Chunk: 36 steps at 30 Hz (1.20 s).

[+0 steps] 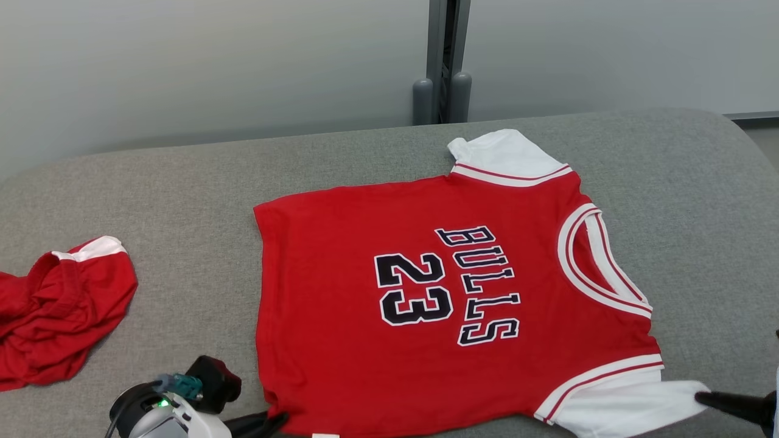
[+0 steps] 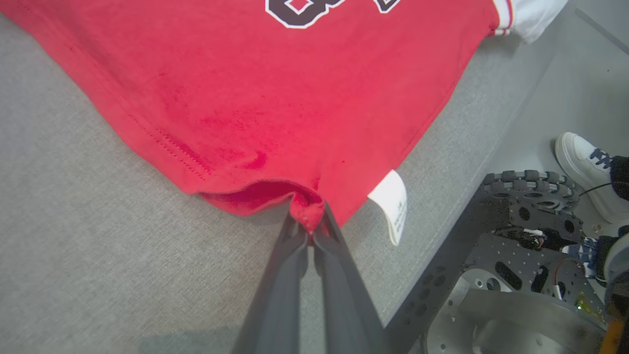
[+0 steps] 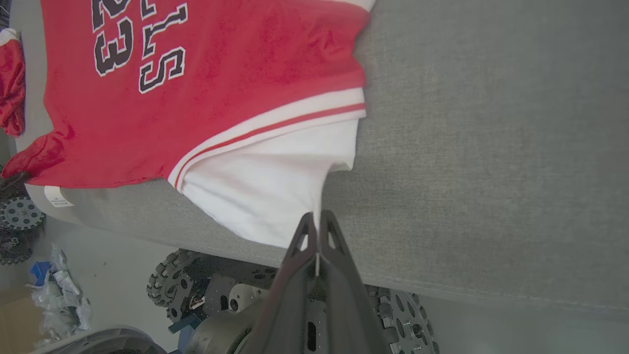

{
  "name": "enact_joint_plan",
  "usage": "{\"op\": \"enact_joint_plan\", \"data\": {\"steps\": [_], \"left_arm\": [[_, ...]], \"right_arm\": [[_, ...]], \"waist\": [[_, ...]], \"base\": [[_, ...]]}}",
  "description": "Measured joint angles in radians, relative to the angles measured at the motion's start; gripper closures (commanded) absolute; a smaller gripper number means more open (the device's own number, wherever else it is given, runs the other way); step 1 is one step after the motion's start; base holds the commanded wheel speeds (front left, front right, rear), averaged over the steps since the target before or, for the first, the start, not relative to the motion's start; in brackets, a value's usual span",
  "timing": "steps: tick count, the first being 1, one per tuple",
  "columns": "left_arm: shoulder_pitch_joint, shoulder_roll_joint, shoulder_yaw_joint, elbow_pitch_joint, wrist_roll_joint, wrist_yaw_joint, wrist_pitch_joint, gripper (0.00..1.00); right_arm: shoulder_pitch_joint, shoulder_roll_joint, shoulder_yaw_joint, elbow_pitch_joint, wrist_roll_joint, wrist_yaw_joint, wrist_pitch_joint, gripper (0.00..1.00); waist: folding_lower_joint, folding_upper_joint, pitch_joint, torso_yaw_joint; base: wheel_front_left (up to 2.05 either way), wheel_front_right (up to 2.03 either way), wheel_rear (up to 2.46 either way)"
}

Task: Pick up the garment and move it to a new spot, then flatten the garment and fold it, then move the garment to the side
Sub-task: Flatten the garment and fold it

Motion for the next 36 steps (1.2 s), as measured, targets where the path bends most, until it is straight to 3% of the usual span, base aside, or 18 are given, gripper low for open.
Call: {"op": "enact_joint_plan", "data": {"steps": [13, 21, 36], "left_arm": [[-0.004, -0.017, 0.127, -0.039, -0.212, -0.001, -0.041, 1.00], [-0.002, -0.078, 0.196, 0.014, -0.374, 0.080, -0.023, 1.00], [-0.019, -0.171, 0.259, 0.093, -0.525, 0.123, 0.021, 1.00]], "right_arm": [[-0.121, 0.098, -0.109, 0.061, -0.052, 0.000, -0.031, 1.00], [-0.174, 0.168, -0.136, 0.099, -0.118, 0.000, -0.058, 1.00], [-0.266, 0.256, -0.179, 0.184, -0.224, 0.000, -0.141, 1.00]], "waist": [[0.0000, 0.0000, 0.057, 0.017], [0.0000, -0.0001, 0.085, 0.034], [0.0000, 0.0000, 0.125, 0.045]], "base": [[0.00, 0.00, 0.00], [0.00, 0.00, 0.00], [0.00, 0.00, 0.00]]}}
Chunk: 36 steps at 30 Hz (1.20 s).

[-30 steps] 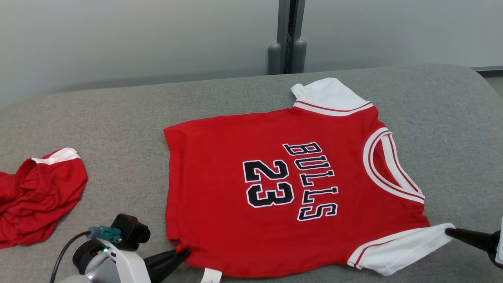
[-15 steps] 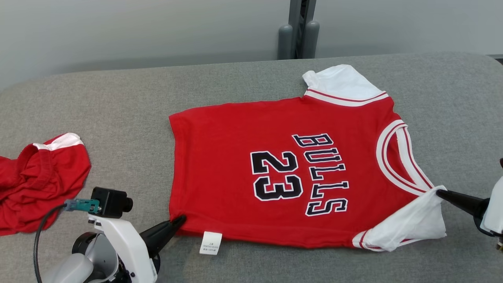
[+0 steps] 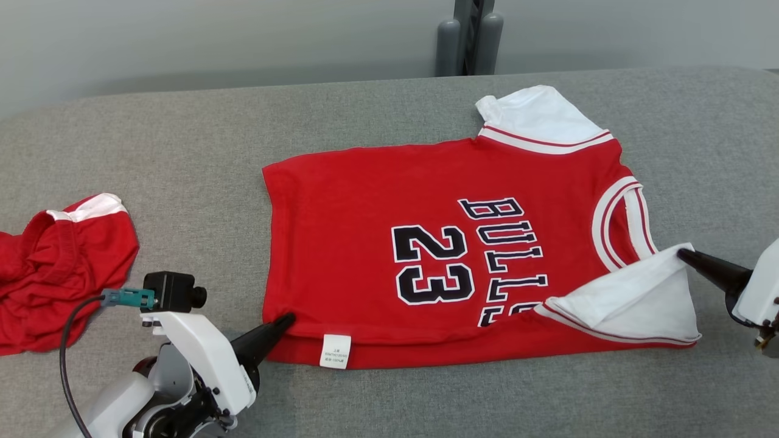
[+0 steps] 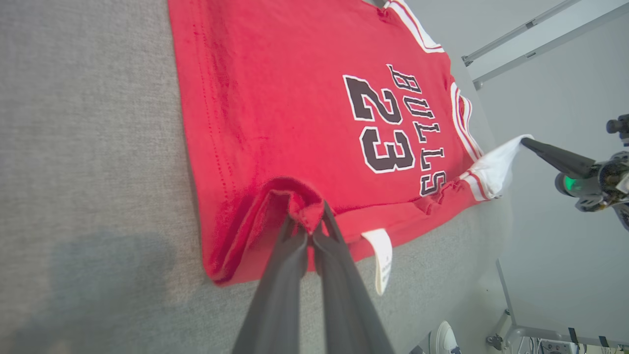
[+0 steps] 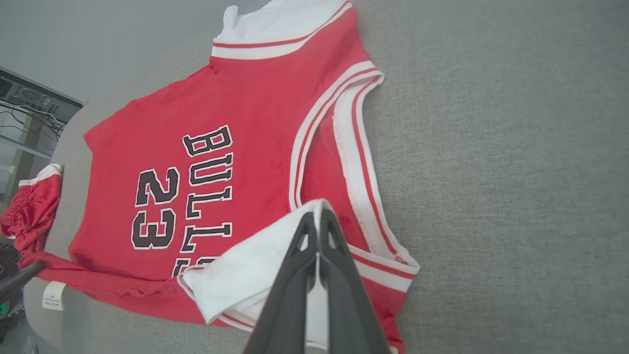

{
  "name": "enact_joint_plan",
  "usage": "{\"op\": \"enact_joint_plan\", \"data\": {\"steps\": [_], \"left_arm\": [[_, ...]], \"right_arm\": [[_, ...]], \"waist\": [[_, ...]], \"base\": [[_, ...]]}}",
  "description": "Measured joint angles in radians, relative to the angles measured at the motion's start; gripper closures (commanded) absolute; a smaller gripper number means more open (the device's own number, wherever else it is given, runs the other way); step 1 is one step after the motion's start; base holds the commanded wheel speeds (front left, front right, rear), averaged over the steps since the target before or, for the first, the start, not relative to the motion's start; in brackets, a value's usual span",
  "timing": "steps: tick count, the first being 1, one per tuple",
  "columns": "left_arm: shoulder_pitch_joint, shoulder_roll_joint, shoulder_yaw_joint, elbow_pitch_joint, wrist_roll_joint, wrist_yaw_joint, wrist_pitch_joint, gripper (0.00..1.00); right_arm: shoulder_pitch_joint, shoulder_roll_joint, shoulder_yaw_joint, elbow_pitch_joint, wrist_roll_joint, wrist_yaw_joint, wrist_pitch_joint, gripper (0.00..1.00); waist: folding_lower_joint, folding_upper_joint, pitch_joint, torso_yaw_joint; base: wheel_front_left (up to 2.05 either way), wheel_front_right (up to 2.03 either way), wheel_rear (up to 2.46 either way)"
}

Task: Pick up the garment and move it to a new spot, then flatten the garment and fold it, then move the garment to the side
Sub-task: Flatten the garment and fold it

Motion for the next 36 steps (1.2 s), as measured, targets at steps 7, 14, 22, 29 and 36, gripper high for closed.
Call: {"op": "enact_joint_plan", "data": {"steps": [7, 14, 22, 29, 36], "left_arm": [[-0.029, -0.041, 0.012, 0.052, -0.003, 0.002, -0.011, 1.00], [-0.055, -0.094, 0.045, 0.118, -0.020, 0.014, -0.053, 1.00], [-0.079, -0.131, 0.046, 0.178, -0.010, 0.013, -0.075, 1.00], [-0.091, -0.160, 0.056, 0.217, -0.010, 0.012, -0.094, 1.00], [-0.109, -0.173, 0.054, 0.242, -0.001, 0.000, -0.097, 1.00]], "right_arm": [[-0.041, 0.016, 0.000, 0.009, -0.041, 0.000, -0.054, 1.00], [-0.074, 0.014, 0.012, 0.026, -0.070, 0.000, -0.113, 1.00], [-0.102, 0.019, 0.045, 0.038, -0.086, 0.000, -0.173, 1.00], [-0.123, 0.018, 0.070, 0.055, -0.085, 0.000, -0.230, 1.00], [-0.136, 0.012, 0.102, 0.065, -0.070, 0.000, -0.260, 1.00]], "waist": [[0.0000, 0.0000, 0.020, 0.007], [0.0000, 0.0000, 0.039, 0.019], [0.0000, 0.0000, 0.056, 0.022], [0.0000, 0.0000, 0.068, 0.023], [0.0000, 0.0000, 0.081, 0.025]], "base": [[0.00, 0.00, 0.00], [0.00, 0.00, 0.00], [0.00, 0.00, 0.00], [0.00, 0.00, 0.00], [0.00, 0.00, 0.00]]}}
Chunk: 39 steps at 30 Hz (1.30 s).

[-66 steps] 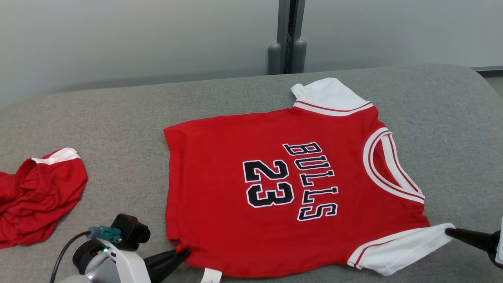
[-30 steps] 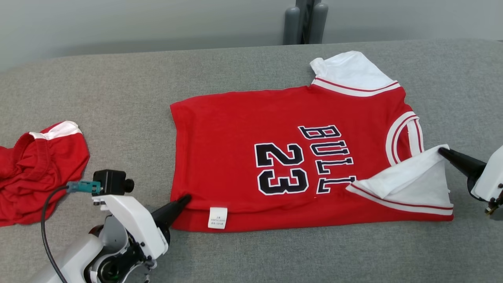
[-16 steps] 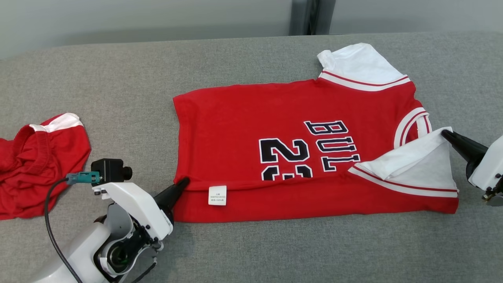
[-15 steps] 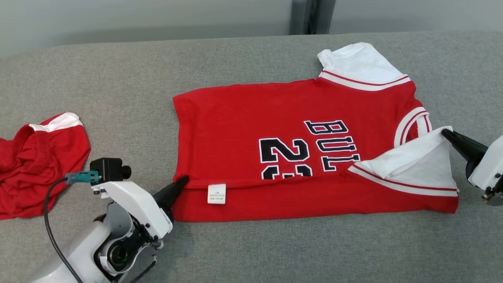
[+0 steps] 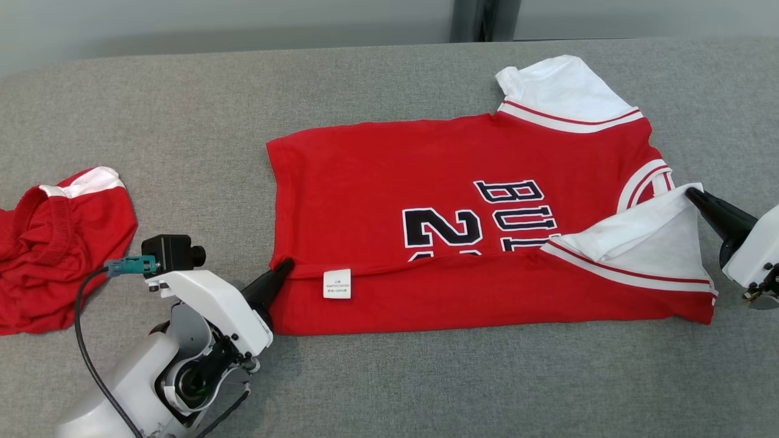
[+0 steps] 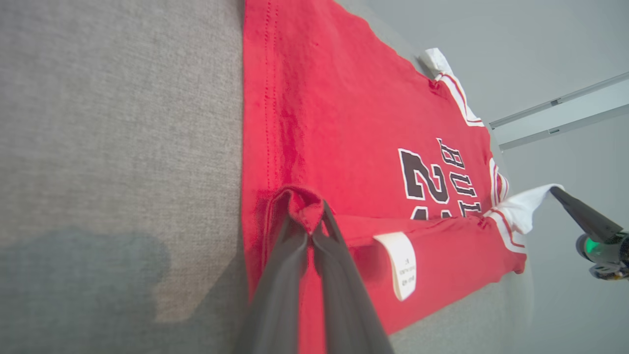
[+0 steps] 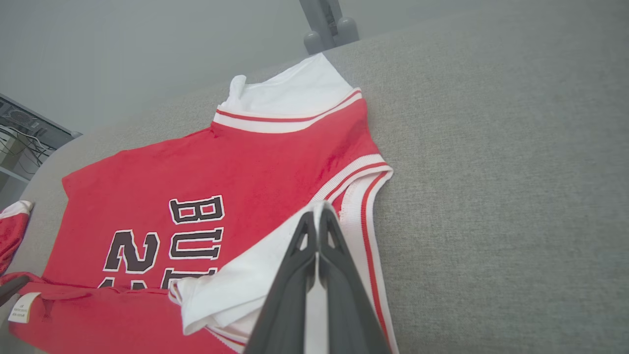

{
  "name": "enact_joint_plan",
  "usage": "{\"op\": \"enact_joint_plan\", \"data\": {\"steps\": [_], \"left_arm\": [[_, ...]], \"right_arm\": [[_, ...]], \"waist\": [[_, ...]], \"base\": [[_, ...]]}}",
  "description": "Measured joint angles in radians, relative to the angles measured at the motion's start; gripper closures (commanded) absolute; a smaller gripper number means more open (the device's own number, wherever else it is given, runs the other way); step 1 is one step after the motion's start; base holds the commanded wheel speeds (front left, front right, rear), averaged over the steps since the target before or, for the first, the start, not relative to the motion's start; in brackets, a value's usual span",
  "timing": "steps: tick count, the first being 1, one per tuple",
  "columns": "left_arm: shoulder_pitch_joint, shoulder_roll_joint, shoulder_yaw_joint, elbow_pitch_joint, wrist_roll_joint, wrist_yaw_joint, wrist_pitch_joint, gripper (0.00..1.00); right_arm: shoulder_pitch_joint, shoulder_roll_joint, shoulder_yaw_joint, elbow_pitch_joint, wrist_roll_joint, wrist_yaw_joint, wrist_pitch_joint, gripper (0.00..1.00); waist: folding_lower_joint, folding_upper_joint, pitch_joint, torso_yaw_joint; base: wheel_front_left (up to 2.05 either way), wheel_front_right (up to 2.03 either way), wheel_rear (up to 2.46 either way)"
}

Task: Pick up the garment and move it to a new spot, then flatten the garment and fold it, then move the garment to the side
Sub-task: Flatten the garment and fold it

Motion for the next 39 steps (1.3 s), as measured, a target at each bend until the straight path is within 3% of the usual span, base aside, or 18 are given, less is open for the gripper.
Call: {"op": "enact_joint_plan", "data": {"steps": [3, 5, 6, 7, 17, 24, 27, 31, 34, 39], "left_arm": [[-0.001, -0.008, 0.000, 0.012, 0.002, -0.002, -0.002, 1.00], [-0.002, -0.012, 0.000, 0.019, 0.004, -0.005, -0.008, 0.56], [-0.004, -0.014, 0.000, 0.023, 0.009, -0.005, -0.011, 0.08], [-0.005, -0.015, -0.001, 0.028, 0.013, -0.002, -0.017, 0.00], [-0.008, -0.018, 0.017, 0.057, 0.036, 0.024, -0.081, 0.00], [-0.009, 0.005, 0.055, 0.030, 0.156, 0.088, -0.296, 0.00], [0.002, -0.001, 0.083, 0.003, 0.234, 0.110, -0.340, 0.00], [0.058, -0.056, 0.228, -0.071, 0.411, 0.171, -0.347, 0.00], [0.138, -0.128, 0.357, -0.145, 0.582, 0.205, -0.348, 0.00], [0.274, -0.247, 0.495, -0.199, 0.802, 0.195, -0.348, 0.00]], "right_arm": [[-0.007, -0.005, 0.013, 0.005, 0.010, 0.000, -0.010, 1.00], [-0.012, -0.005, 0.020, 0.017, 0.021, 0.000, -0.015, 0.95], [-0.015, -0.004, 0.020, 0.029, 0.021, 0.000, -0.020, 0.58], [-0.017, -0.004, 0.020, 0.038, 0.022, 0.000, -0.026, 0.00], [-0.022, 0.010, 0.022, 0.071, 0.023, 0.000, -0.143, 0.00], [-0.010, -0.006, 0.012, 0.038, -0.062, 0.000, -0.377, 0.00], [0.015, -0.003, 0.009, 0.040, -0.141, 0.000, -0.471, 0.00], [0.061, 0.033, -0.064, 0.052, -0.262, 0.000, -0.510, 0.00], [0.118, 0.124, -0.230, -0.019, -0.337, 0.000, -0.514, 0.00], [0.266, 0.258, -0.412, -0.165, -0.586, 0.000, -0.517, 0.00]], "waist": [[0.0000, 0.0000, 0.002, 0.000], [0.0000, 0.0000, 0.003, 0.000], [0.0000, 0.0000, 0.003, -0.001], [0.0000, 0.0000, 0.002, -0.001], [0.0000, 0.0000, -0.021, -0.006], [0.0000, 0.0000, -0.060, -0.013], [0.0000, 0.0000, -0.079, -0.020], [0.0000, 0.0000, -0.099, -0.028], [0.0000, 0.0000, -0.107, -0.036], [0.0000, 0.0000, -0.115, -0.049]], "base": [[0.00, 0.00, 0.00], [0.00, 0.00, 0.00], [0.00, 0.00, 0.00], [0.00, 0.00, 0.00], [0.00, 0.00, 0.00], [0.00, 0.00, 0.00], [0.00, 0.00, 0.00], [0.00, 0.00, 0.00], [0.00, 0.00, 0.00], [0.00, 0.00, 0.00]]}}
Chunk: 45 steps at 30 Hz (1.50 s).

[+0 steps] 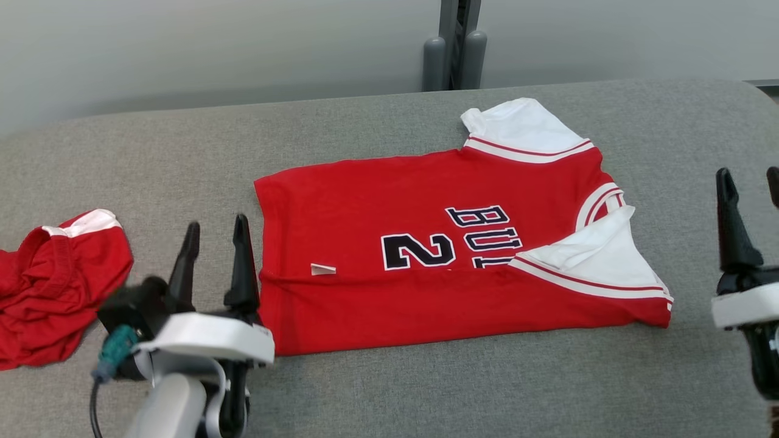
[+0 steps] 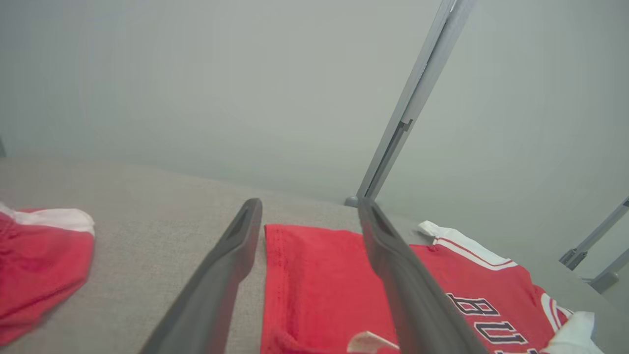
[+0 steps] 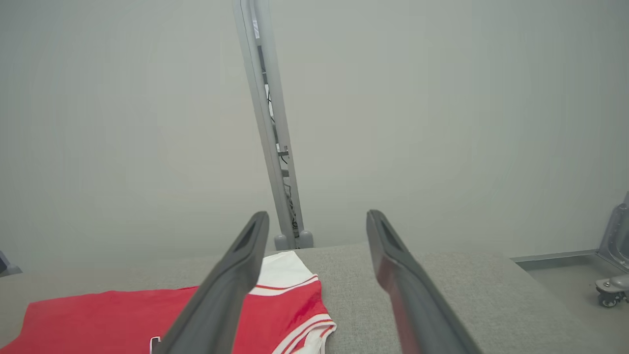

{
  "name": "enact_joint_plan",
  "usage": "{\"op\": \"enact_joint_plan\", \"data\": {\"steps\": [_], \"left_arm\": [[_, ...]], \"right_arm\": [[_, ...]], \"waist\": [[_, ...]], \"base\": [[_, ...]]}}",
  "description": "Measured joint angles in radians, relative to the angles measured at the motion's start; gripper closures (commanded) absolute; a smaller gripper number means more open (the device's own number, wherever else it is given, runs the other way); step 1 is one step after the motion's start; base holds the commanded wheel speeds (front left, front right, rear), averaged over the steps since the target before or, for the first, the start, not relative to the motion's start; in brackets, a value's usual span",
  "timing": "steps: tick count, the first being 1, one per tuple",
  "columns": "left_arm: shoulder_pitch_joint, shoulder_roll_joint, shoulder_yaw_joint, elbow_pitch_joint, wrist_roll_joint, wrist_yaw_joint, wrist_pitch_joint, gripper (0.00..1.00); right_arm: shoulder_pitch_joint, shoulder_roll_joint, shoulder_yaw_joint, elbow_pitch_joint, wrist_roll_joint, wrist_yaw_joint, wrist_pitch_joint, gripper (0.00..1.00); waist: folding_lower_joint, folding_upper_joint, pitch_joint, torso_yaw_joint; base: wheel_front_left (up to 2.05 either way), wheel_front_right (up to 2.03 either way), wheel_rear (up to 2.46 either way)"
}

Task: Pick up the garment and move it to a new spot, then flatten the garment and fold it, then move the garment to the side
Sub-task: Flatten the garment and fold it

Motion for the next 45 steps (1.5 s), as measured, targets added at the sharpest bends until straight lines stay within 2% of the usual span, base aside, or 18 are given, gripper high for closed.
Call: {"op": "enact_joint_plan", "data": {"steps": [3, 6, 11, 17, 25, 30, 35, 39, 42, 45], "left_arm": [[0.068, -0.058, 0.043, 0.024, 0.084, -0.036, 0.000, 0.00], [0.101, -0.085, 0.073, 0.061, 0.170, -0.060, 0.000, 0.00], [0.134, -0.126, 0.117, 0.096, 0.264, -0.099, 0.000, 0.00], [0.139, -0.147, 0.182, 0.104, 0.334, -0.125, 0.000, 0.00], [0.144, -0.150, 0.189, 0.069, 0.434, -0.142, 0.000, 0.00], [0.162, -0.151, 0.161, 0.003, 0.475, -0.114, 0.000, 0.00], [0.181, -0.152, 0.140, -0.002, 0.491, -0.098, 0.000, 0.00], [0.181, -0.152, 0.134, 0.025, 0.478, -0.098, 0.000, 0.00], [0.185, -0.151, 0.106, 0.127, 0.449, -0.126, -0.001, 0.00], [0.181, -0.152, 0.095, 0.199, 0.435, -0.129, 0.000, 0.00]], "right_arm": [[0.063, 0.081, -0.069, -0.070, -0.096, 0.000, 0.000, 0.00], [0.117, 0.142, -0.117, -0.101, -0.151, 0.000, 0.000, 0.00], [0.159, 0.209, -0.150, -0.137, -0.172, 0.000, 0.000, 0.00], [0.176, 0.203, -0.140, -0.154, -0.196, 0.000, 0.000, 0.00], [0.181, 0.195, -0.121, -0.159, -0.230, 0.000, 0.000, 0.00], [0.185, 0.195, -0.116, -0.160, -0.253, 0.000, 0.000, 0.00], [0.185, 0.201, -0.115, -0.157, -0.255, 0.000, 0.000, 0.00], [0.185, 0.205, -0.115, -0.153, -0.255, 0.000, 0.000, 0.00], [0.185, 0.208, -0.115, -0.149, -0.254, 0.000, 0.000, 0.00], [0.185, 0.211, -0.114, -0.143, -0.252, 0.000, 0.000, 0.00]], "waist": [[0.0000, 0.0000, -0.004, -0.005], [0.0000, 0.0000, -0.006, -0.007], [0.0000, 0.0000, -0.002, -0.005], [0.0000, 0.0000, 0.003, 0.001], [0.0000, 0.0000, 0.003, 0.005], [0.0000, 0.0000, 0.009, 0.010], [0.0001, 0.0000, 0.014, 0.012], [0.0000, 0.0000, 0.015, 0.012], [0.0000, 0.0000, 0.015, 0.009], [0.0000, 0.0000, 0.014, 0.006]], "base": [[0.00, 0.00, 0.00], [0.00, 0.00, 0.00], [0.00, 0.00, 0.00], [0.00, 0.00, 0.00], [0.00, 0.00, 0.00], [0.00, 0.00, 0.00], [0.00, 0.00, 0.00], [0.00, 0.00, 0.00], [0.00, 0.00, 0.00], [0.00, 0.00, 0.00]]}}
